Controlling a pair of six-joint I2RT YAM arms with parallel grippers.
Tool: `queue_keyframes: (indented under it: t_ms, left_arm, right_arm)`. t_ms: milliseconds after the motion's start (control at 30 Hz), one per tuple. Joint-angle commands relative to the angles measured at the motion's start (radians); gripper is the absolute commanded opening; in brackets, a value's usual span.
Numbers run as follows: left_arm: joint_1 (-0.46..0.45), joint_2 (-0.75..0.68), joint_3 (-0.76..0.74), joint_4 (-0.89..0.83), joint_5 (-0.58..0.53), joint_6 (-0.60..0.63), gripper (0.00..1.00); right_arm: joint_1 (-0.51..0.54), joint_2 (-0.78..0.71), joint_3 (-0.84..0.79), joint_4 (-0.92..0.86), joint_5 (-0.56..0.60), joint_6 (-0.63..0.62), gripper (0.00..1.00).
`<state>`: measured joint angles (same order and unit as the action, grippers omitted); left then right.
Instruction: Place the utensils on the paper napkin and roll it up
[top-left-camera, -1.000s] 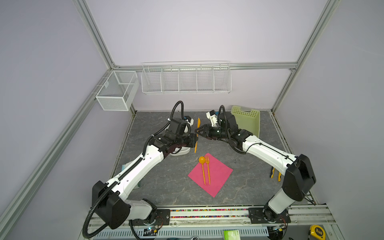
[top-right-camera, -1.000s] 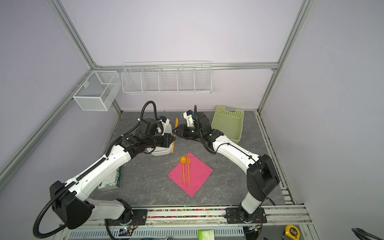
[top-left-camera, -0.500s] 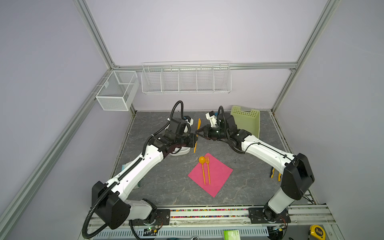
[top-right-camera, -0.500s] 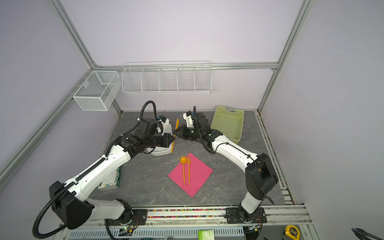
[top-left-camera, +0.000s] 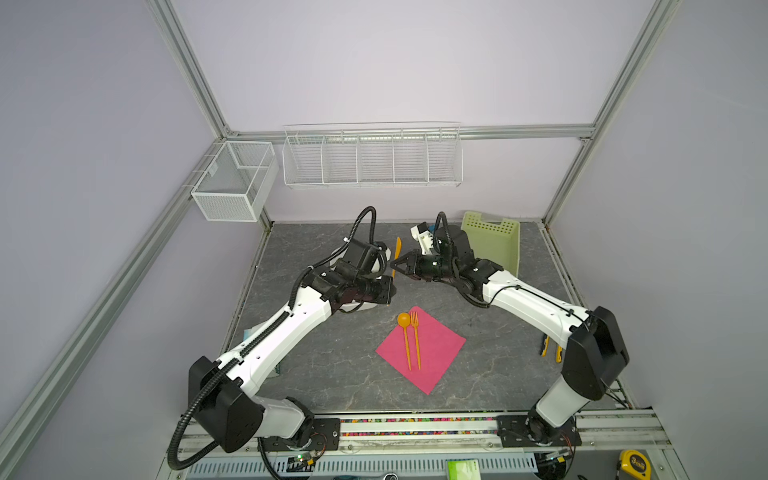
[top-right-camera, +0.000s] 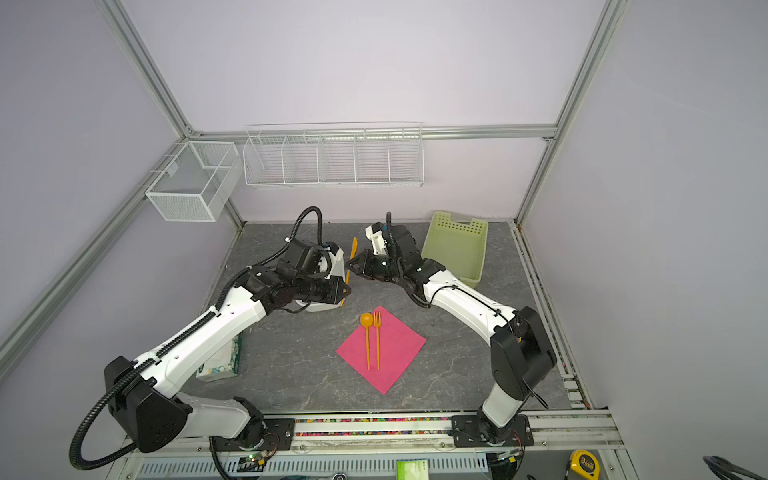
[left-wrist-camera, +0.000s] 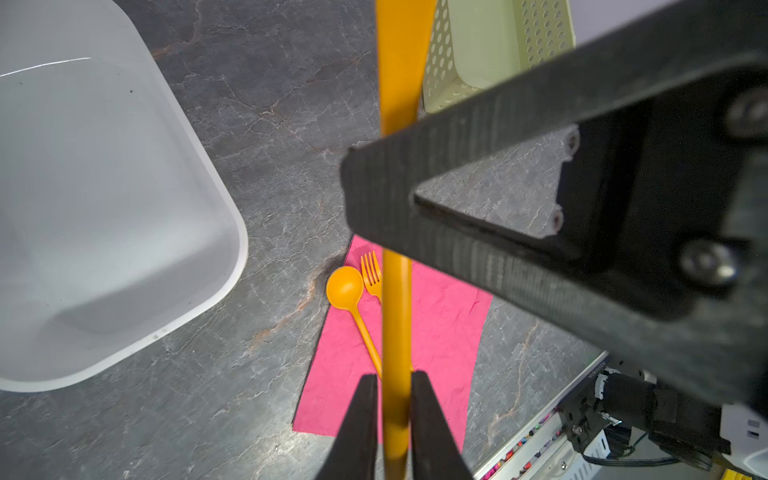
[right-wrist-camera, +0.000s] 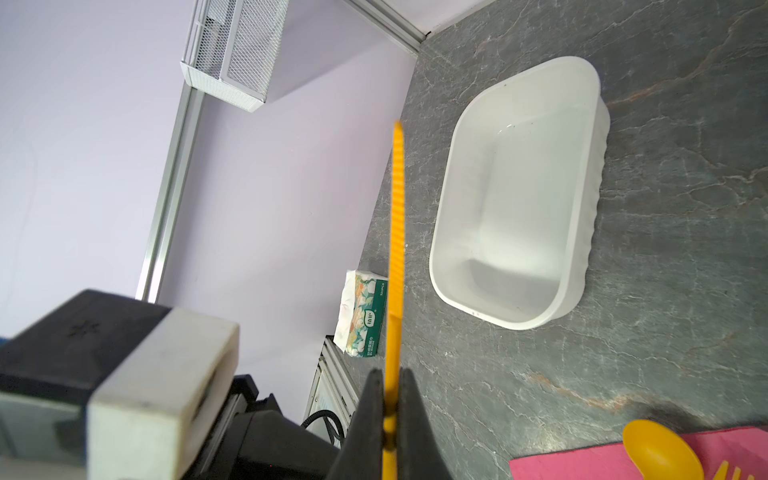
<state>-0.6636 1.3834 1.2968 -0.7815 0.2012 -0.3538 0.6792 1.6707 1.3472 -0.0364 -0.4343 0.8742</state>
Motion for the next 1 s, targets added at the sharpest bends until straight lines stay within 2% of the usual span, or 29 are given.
queue_keyframes:
  t_ms: [0,233,300,400,633,767,867,967]
  left_arm:
    - [-0.011,0.019,0.046,-0.055,-0.026,0.027,0.14]
    - [-0.019,0.019,0.055,-0.068,-0.074,0.023,0.02]
    - [-0.019,0.009,0.059,-0.067,-0.081,0.021,0.00]
    - [-0.020,-0.020,0.058,-0.038,-0.058,0.022,0.00]
    - [-0.019,-0.121,0.049,0.124,0.079,0.020,0.00]
    - [-0.019,-0.170,-0.010,0.311,0.201,0.009,0.00]
    - [-0.019,-0.201,-0.054,0.446,0.343,0.036,0.00]
    - [-0.019,-0.237,-0.107,0.599,0.456,0.041,0.00]
  right_arm:
    - [0.011,0.000,0.025,-0.014,0.003,-0.001,0.07]
    - [0.011,-0.021,0.023,-0.019,0.007,-0.004,0.08]
    - [0.011,-0.049,0.021,-0.020,0.017,-0.007,0.14]
    - [0.010,-0.104,0.024,-0.039,0.035,-0.036,0.28]
    - [0.008,-0.310,-0.040,-0.026,0.054,-0.145,0.32]
    - [0.008,-0.409,-0.054,-0.065,0.056,-0.241,0.32]
    - [0.009,-0.490,-0.082,-0.056,0.045,-0.294,0.33]
    - [0.010,-0.563,-0.112,-0.038,0.030,-0.362,0.43]
